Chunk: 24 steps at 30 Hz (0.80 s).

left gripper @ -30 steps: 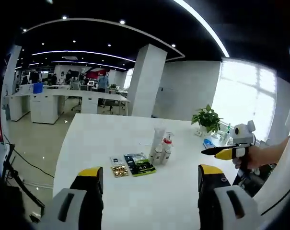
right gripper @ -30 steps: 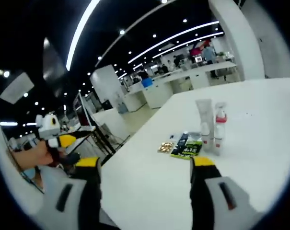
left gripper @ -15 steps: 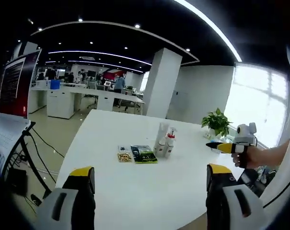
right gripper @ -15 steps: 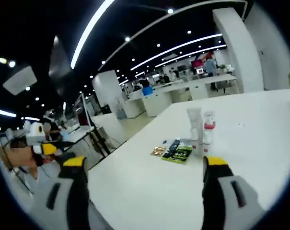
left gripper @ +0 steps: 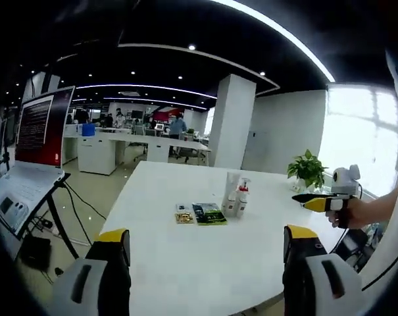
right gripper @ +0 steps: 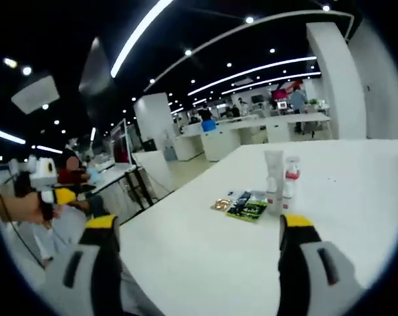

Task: Arrange the skincare products in the storage area until every visible bottle or jar stands upright without overlapping.

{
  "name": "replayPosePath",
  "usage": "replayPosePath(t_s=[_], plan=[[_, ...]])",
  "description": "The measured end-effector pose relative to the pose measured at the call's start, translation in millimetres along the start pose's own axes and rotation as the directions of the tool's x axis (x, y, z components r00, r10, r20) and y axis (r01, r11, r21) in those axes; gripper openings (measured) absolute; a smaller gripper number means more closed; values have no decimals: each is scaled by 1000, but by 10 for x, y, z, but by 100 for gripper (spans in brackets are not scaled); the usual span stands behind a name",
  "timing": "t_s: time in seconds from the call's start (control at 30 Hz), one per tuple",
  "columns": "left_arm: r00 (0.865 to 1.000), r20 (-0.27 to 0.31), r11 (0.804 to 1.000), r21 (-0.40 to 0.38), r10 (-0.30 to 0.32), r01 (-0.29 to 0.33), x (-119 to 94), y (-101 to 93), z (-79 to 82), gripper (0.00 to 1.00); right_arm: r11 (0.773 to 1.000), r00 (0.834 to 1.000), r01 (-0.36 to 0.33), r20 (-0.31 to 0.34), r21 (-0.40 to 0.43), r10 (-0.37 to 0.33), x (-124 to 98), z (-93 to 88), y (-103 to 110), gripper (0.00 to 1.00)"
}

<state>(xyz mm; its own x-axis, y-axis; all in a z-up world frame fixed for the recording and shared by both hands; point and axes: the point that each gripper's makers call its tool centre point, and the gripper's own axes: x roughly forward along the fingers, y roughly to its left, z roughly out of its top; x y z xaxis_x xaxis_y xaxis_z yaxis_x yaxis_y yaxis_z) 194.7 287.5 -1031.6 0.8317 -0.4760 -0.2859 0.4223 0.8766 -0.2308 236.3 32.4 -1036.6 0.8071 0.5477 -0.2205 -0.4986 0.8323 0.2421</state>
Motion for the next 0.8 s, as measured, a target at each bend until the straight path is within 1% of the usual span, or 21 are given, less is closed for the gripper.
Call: replayPosePath(t_s=[0.13, 0.23, 0.27, 0.3, 0.37, 0.53, 0.57, 0.6, 0.67, 0.8], plan=[[1000, 11, 1000, 5, 6, -6, -38, -59, -56, 100, 1000, 1000, -1, -5, -4, 1, -53, -32, 24, 99], [1000, 11, 1000, 18, 1, -1, -76, -81, -146, 100, 1000, 1000, -3, -12, -12, 3, -72, -55, 52, 99], [1000, 11, 1000, 18, 1, -1, -81, -79, -154, 100, 1000, 1000, -3, -13, -12, 3, -73, -54, 55, 99], [1000, 10, 1000, 11, 12, -12, -110, -34, -185, 100, 1000, 1000, -6, -17, -13, 6, -75, -54, 67, 99], [1000, 18, 1000, 1, 18, -18, -143, 4, -183, 100, 1000, 1000, -6, -11, -17, 6, -77, -46, 72, 99], [999, 32, 999, 21, 44, -45, -183, 87, -189, 100, 999, 1000, 10, -26, -38, -11, -73, -71, 67, 99], [998, 44, 999, 17, 48, -48, -189, 89, -182, 100, 999, 1000, 9, -29, -41, -10, -69, -66, 83, 99], [997, 59, 999, 6, 49, -49, -188, 86, -179, 100, 999, 1000, 7, -28, -50, -8, -58, -59, 102, 99], [996, 70, 999, 0, 50, -50, -169, 71, -211, 100, 998, 999, 8, -39, -60, -11, -28, -59, 118, 99], [997, 59, 999, -10, 45, -44, -112, 41, -290, 100, 998, 999, 2, -44, -62, -5, 38, -42, 159, 99]])
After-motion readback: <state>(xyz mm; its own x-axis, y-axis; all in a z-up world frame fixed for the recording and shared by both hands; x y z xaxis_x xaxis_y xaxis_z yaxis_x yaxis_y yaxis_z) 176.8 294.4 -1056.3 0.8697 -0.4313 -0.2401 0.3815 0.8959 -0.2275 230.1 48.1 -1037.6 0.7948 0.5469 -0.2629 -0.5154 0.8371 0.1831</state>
